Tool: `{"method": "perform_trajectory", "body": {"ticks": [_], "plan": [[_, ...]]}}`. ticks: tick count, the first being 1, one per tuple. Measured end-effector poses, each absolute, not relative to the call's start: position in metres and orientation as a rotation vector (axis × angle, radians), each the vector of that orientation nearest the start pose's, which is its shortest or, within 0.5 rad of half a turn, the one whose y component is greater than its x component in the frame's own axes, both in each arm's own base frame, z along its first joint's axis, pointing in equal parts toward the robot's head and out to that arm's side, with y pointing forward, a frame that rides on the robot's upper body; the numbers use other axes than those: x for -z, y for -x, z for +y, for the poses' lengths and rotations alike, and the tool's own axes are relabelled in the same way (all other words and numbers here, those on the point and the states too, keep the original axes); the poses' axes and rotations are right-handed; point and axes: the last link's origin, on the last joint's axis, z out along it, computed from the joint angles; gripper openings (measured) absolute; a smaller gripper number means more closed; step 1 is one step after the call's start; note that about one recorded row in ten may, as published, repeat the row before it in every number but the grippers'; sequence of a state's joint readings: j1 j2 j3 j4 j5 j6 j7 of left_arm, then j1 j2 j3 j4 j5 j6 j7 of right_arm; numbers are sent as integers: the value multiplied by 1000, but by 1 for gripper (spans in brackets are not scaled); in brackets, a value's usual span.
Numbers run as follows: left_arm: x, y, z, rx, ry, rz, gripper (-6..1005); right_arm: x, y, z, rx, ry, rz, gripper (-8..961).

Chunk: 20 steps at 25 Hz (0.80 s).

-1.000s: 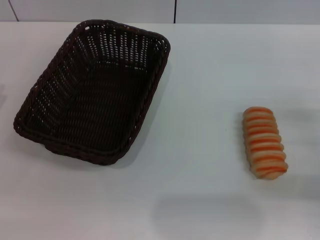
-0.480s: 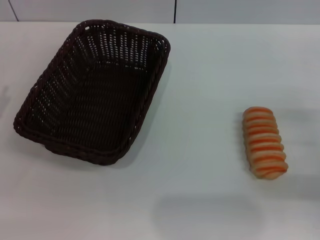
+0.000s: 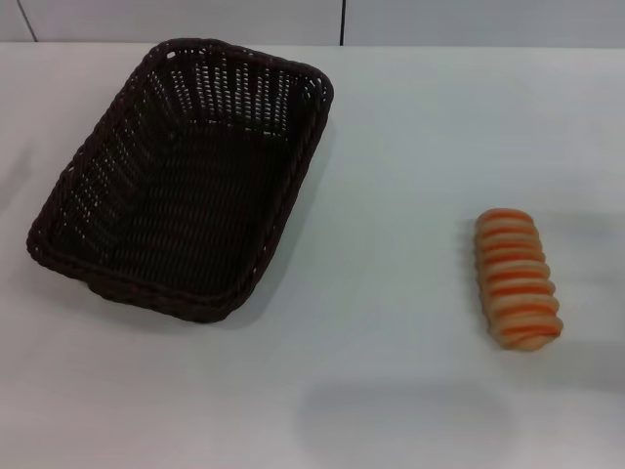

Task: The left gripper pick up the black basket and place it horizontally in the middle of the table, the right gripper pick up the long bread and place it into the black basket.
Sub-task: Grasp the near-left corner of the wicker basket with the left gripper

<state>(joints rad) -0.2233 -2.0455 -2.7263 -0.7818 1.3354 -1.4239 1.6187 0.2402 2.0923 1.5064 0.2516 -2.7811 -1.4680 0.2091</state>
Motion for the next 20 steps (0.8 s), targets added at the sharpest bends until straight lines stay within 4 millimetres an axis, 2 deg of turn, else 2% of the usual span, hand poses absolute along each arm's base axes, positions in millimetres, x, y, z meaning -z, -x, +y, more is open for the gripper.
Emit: {"method": "perform_trajectory", "body": {"ticks": [1, 2, 3, 4, 8, 9, 14, 18, 20], "plan": [[-161, 350, 287, 1176, 1635, -799, 777, -54, -345, 279, -875, 1239, 381, 693], [-178, 330, 299, 1092, 1771, -886, 776, -54, -345, 279, -876, 1239, 382, 693], [-186, 316, 305, 1016, 1840, -927, 775, -54, -345, 279, -877, 1239, 384, 694], [-186, 316, 305, 1016, 1840, -927, 774, -54, -345, 279, -877, 1239, 384, 694], [-199, 286, 317, 819, 1919, -959, 770, -54, -344, 279, -880, 1239, 383, 694], [-199, 286, 317, 819, 1919, -959, 769, -54, -344, 279, -880, 1239, 383, 694], [-195, 261, 328, 619, 1961, -992, 765, -55, -343, 280, -884, 1239, 381, 694], [-179, 242, 338, 382, 1995, -1038, 761, -55, -341, 282, -891, 1238, 376, 694], [-176, 238, 339, 346, 1997, -1040, 759, -55, -341, 282, -892, 1239, 375, 694]]}}
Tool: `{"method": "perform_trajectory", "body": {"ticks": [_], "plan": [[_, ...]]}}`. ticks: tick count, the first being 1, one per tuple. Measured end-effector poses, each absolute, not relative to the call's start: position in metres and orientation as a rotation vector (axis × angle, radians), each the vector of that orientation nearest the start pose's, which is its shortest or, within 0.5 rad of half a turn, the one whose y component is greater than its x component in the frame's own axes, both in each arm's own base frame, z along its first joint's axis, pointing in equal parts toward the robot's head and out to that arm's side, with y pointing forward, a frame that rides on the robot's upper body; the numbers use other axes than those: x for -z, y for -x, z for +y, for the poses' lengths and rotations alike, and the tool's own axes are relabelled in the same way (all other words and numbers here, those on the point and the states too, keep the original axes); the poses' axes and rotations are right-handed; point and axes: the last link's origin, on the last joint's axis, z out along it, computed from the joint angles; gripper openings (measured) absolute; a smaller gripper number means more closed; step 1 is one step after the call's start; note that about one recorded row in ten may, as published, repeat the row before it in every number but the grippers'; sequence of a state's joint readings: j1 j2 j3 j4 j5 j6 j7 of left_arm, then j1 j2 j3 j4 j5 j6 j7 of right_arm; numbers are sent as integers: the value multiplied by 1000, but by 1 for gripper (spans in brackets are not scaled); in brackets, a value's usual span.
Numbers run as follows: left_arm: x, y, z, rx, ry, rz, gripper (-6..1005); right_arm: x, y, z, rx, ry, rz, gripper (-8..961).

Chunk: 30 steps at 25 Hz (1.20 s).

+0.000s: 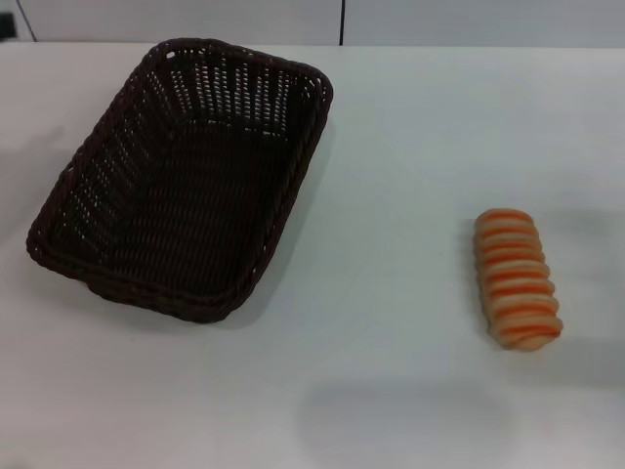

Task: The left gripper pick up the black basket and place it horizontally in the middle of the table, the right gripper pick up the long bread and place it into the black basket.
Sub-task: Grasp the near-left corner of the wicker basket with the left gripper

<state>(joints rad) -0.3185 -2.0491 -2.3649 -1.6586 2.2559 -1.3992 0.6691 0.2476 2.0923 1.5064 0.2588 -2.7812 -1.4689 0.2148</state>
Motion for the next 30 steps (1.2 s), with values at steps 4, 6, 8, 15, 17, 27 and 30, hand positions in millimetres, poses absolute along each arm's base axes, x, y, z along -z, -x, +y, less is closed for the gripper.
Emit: {"method": "perform_trajectory", "body": {"ticks": [4, 6, 8, 15, 17, 27, 30], "plan": [[-156, 219, 347, 143, 2023, -1016, 756, -55, -340, 283, -897, 1239, 371, 694], [-146, 215, 350, 73, 2038, -1011, 754, -56, -340, 283, -897, 1239, 371, 694], [-142, 212, 352, 46, 2047, -1006, 752, -56, -340, 283, -896, 1239, 370, 694], [-115, 209, 360, -62, 2102, -1020, 745, -57, -340, 283, -894, 1239, 368, 694], [-112, 212, 361, -80, 2106, -1032, 743, -57, -340, 283, -893, 1239, 367, 694], [-98, 228, 365, -113, 2121, -1084, 734, -57, -341, 283, -889, 1240, 364, 694], [-90, 235, 366, -129, 2129, -1104, 731, -57, -341, 283, -888, 1239, 363, 694]]}}
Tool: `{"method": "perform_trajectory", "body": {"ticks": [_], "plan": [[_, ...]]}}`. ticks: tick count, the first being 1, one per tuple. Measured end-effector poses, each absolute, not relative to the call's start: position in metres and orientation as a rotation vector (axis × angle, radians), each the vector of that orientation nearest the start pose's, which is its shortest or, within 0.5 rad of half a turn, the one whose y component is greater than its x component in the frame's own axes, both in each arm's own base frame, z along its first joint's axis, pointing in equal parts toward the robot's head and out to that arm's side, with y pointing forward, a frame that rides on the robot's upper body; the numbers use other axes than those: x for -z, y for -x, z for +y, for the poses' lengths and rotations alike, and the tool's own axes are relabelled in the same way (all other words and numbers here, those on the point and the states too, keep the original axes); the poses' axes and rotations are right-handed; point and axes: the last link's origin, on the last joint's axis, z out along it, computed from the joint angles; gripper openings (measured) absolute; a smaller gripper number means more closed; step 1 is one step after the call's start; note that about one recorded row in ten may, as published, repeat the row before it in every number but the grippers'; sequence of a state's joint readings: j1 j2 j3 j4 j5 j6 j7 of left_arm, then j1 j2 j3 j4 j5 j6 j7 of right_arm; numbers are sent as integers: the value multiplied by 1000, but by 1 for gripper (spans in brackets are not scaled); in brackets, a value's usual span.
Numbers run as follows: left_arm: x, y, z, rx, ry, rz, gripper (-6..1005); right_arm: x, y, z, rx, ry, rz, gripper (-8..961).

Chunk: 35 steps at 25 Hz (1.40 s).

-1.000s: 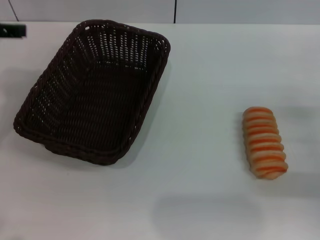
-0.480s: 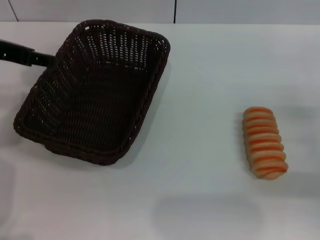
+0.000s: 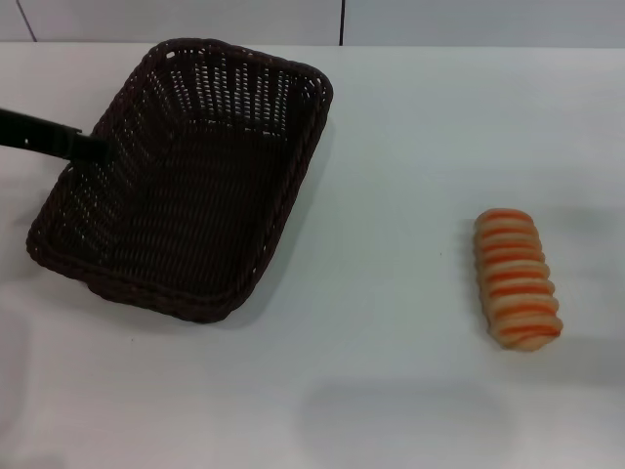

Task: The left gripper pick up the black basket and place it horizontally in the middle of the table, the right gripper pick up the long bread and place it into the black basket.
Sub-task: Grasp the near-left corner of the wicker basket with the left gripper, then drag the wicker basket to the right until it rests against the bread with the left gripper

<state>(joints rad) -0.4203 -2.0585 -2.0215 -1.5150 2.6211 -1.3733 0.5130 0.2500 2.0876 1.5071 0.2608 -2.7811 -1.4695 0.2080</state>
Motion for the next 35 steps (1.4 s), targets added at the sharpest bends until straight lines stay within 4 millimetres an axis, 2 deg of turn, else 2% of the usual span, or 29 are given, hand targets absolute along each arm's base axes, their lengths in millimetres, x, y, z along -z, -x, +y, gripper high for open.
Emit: {"method": "perform_trajectory", "body": {"ticks": [10, 23, 30, 35], "plan": [[-72, 248, 369, -176, 2169, -1132, 722, -57, -339, 285, -892, 1239, 360, 694], [-68, 248, 372, -214, 2181, -1102, 710, -58, -338, 287, -896, 1240, 357, 693], [-66, 247, 372, -225, 2191, -1092, 509, -58, -338, 287, -896, 1238, 357, 694], [-65, 247, 372, -235, 2202, -1080, 271, -59, -339, 285, -897, 1233, 356, 694]]}}
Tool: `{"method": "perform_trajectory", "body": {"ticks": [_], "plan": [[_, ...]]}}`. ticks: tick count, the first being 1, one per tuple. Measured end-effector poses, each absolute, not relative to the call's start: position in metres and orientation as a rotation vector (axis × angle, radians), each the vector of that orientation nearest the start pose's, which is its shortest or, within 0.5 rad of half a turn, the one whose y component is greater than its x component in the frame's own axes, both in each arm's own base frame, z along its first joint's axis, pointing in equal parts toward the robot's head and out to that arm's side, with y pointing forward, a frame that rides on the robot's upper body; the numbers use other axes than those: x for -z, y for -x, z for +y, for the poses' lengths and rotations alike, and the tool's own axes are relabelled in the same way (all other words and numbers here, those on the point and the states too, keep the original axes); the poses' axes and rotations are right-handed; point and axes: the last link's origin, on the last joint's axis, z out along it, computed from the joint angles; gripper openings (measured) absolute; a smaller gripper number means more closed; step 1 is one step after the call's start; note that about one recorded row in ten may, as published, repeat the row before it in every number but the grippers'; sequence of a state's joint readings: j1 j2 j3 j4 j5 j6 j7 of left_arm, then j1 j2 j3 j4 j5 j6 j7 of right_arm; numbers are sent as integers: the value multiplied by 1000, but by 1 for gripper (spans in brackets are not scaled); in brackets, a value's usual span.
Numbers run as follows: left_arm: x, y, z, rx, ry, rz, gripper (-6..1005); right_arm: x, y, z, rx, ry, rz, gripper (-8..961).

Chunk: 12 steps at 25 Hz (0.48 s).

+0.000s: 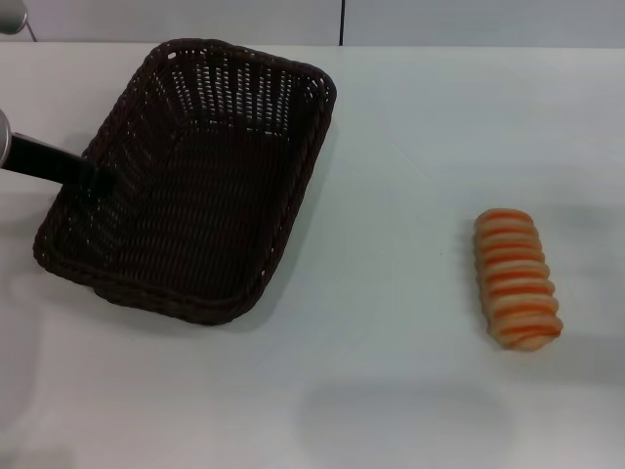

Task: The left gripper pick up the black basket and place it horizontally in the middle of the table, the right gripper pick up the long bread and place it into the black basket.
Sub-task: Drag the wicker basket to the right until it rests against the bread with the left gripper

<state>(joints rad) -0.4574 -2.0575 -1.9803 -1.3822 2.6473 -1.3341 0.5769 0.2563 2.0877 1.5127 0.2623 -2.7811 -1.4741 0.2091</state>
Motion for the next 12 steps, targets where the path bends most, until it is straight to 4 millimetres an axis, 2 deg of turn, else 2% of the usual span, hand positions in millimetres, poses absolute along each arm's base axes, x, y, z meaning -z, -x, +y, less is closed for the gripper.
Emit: {"method": "perform_trajectory", "body": {"ticks": [5, 12], "plan": [[-66, 246, 373, -240, 2210, -1059, 228, -59, -339, 285, -900, 1231, 355, 693], [-79, 238, 379, -237, 2239, -950, 218, -60, -340, 283, -898, 1227, 358, 694]]}}
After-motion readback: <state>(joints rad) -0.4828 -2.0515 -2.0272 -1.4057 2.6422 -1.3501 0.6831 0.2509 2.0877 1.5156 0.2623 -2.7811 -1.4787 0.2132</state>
